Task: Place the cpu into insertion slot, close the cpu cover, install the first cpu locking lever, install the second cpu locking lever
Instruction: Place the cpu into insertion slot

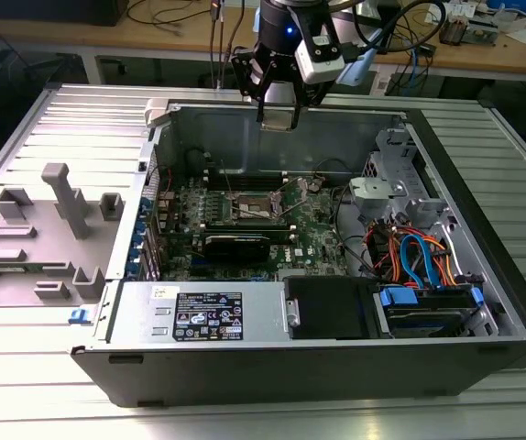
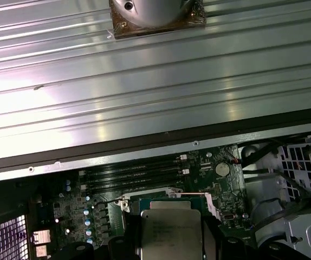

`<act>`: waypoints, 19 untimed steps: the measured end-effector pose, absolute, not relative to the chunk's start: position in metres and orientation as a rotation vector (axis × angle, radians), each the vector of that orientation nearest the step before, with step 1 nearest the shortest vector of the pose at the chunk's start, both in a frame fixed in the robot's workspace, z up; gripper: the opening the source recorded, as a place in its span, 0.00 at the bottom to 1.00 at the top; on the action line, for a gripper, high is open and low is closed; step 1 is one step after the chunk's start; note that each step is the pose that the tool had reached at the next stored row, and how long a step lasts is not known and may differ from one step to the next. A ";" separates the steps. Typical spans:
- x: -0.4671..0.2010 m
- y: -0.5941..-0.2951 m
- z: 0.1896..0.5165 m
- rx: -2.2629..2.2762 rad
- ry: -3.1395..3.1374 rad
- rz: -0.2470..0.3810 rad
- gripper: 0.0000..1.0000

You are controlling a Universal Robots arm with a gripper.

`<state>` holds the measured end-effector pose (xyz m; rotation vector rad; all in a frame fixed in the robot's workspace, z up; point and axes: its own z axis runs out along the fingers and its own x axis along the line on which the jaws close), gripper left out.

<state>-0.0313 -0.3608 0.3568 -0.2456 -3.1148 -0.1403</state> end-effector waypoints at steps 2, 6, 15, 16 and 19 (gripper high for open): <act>-0.031 -0.361 0.357 -0.246 -3.115 -0.140 0.54; -0.031 -0.361 0.357 -0.258 -3.114 -0.140 0.54; -0.031 -0.367 0.352 -0.379 -3.106 -0.139 0.54; -0.031 -0.368 0.352 -0.384 -3.105 -0.139 0.54; -0.031 -0.369 0.351 -0.453 -3.098 -0.136 0.54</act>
